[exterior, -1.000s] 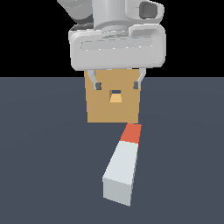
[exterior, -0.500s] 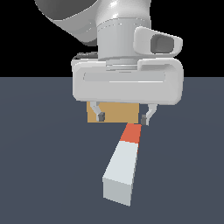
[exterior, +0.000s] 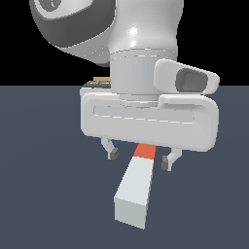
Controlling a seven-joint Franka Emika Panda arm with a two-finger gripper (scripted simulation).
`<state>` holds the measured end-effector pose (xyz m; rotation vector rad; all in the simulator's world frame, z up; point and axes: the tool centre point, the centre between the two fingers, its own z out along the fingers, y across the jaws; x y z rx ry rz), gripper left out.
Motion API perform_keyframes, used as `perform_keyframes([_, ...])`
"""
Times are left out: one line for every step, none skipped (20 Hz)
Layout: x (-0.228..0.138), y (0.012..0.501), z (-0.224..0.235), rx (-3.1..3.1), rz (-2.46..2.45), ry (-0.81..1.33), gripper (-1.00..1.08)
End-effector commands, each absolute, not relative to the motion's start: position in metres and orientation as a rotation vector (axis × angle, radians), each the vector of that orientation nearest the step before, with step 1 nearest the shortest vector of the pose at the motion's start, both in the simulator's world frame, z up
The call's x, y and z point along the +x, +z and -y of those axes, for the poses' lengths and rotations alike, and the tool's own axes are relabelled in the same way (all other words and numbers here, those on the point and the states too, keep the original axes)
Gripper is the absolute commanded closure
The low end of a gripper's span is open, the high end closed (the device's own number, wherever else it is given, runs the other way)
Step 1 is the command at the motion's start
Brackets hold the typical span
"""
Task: Insert the peg into the horizontal hole in a box.
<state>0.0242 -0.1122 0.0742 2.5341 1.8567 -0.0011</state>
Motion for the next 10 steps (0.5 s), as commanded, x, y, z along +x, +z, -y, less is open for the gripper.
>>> perform_keyframes([0.025, 0.073, 0.113, 2.537, -1.852, 0.000, -0.92])
perform_keyframes([0.024, 0.073, 0.113, 2.536, -1.854, -0.002, -0.92])
perform_keyframes([0.024, 0.073, 0.113, 2.536, -1.854, -0.002, -0.92])
perform_keyframes([0.024, 0.072, 0.113, 2.536, -1.854, -0.002, -0.92])
perform_keyframes([0.024, 0.070, 0.113, 2.536, -1.854, -0.002, -0.92])
perform_keyframes([0.024, 0.068, 0.113, 2.536, -1.854, -0.002, -0.92])
perform_keyframes([0.024, 0.064, 0.113, 2.536, -1.854, -0.002, -0.92])
perform_keyframes([0.024, 0.061, 0.113, 2.537, -1.854, -0.001, -0.92])
perform_keyframes([0.024, 0.056, 0.113, 2.537, -1.854, -0.001, -0.92])
perform_keyframes([0.024, 0.051, 0.113, 2.537, -1.853, -0.001, -0.92])
